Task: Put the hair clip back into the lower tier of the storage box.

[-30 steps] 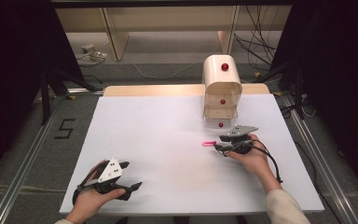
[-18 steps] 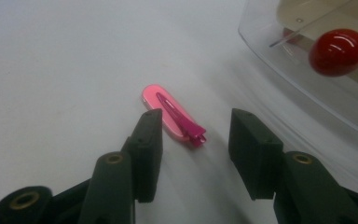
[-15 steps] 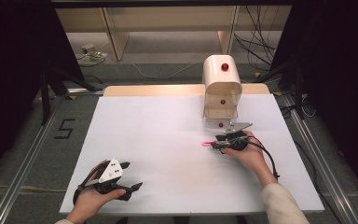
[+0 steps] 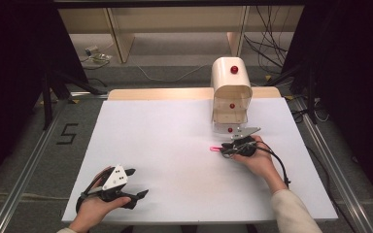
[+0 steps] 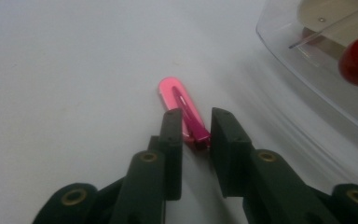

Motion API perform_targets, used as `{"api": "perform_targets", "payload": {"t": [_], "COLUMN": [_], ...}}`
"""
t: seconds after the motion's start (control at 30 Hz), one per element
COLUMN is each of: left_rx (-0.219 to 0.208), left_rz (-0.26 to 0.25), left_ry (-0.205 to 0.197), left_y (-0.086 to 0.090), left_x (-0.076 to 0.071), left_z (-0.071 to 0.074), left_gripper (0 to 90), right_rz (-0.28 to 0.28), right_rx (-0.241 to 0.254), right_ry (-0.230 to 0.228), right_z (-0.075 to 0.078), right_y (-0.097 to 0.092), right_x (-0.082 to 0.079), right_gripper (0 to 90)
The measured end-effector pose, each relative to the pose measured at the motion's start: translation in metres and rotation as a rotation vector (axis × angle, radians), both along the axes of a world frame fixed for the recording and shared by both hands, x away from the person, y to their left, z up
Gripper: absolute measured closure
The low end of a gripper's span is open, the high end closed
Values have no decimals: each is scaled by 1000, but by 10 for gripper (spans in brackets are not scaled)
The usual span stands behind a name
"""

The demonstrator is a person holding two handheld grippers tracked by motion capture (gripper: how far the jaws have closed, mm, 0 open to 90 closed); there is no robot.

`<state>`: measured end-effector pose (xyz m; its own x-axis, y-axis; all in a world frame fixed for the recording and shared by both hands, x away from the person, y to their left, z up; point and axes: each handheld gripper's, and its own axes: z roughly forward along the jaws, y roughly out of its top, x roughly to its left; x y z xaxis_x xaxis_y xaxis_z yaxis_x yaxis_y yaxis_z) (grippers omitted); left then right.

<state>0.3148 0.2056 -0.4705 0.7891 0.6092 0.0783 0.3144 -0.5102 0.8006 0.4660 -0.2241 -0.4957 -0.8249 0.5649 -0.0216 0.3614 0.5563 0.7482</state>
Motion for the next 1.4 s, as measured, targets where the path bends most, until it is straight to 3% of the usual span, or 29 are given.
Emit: {"api": "perform_targets", "payload": {"t": [0.17, 0.63, 1.4], "left_rx": [-1, -1, -1], "left_rz": [-1, -3, 7], "left_ry": [0, -6, -13], "left_y": [0, 1, 2], "left_x": [0, 0, 0], "left_z": [0, 1, 1], "left_gripper": [167, 169, 171], "right_rz": [9, -5, -10], "right_rx": [-2, 21, 49], "right_ry": [-3, 7, -7], "right_z": [0, 2, 27], "right_y": [1, 0, 1], "right_x": [-1, -5, -22], "right_gripper": [821, 827, 828]}}
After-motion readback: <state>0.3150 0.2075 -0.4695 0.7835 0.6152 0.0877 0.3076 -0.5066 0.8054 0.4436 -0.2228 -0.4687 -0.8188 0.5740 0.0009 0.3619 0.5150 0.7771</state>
